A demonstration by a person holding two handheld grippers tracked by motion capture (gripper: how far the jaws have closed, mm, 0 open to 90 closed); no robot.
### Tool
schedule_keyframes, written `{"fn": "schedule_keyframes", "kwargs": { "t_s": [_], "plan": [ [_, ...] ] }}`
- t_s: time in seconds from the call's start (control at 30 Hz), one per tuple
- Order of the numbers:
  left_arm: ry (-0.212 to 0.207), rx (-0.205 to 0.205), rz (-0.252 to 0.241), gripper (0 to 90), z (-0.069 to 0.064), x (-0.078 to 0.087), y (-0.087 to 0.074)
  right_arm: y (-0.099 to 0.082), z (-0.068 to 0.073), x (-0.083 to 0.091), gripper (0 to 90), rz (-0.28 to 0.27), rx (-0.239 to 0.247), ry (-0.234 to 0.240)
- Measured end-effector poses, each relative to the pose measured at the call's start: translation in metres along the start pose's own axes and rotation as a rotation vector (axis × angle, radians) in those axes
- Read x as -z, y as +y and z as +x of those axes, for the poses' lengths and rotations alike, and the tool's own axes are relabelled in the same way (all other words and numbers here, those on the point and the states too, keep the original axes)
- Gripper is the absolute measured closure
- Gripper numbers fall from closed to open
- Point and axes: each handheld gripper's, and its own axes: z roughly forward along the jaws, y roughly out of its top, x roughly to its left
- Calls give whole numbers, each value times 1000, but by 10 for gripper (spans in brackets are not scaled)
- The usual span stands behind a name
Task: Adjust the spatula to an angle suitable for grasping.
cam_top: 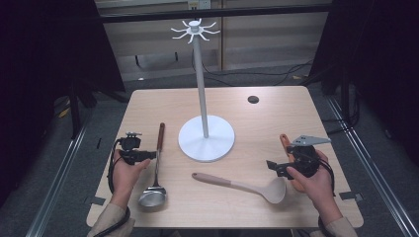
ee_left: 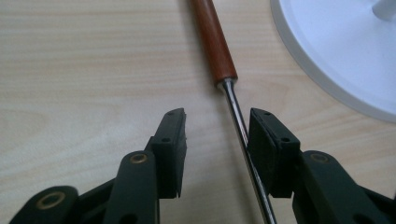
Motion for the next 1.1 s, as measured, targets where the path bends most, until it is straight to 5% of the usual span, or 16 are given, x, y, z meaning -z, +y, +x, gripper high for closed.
{"fn": "schedule_keyframes", "kwargs": {
  "t_s": [0.53,1.1],
  "plan": [
    [-3,-56,89,664,-18,-10,-2,2,2,-6,52,10,8,18],
    [-4,-27,123,709,-22,-12,-7,-5,-6,4,53,3,-22,-2]
  ]
}}
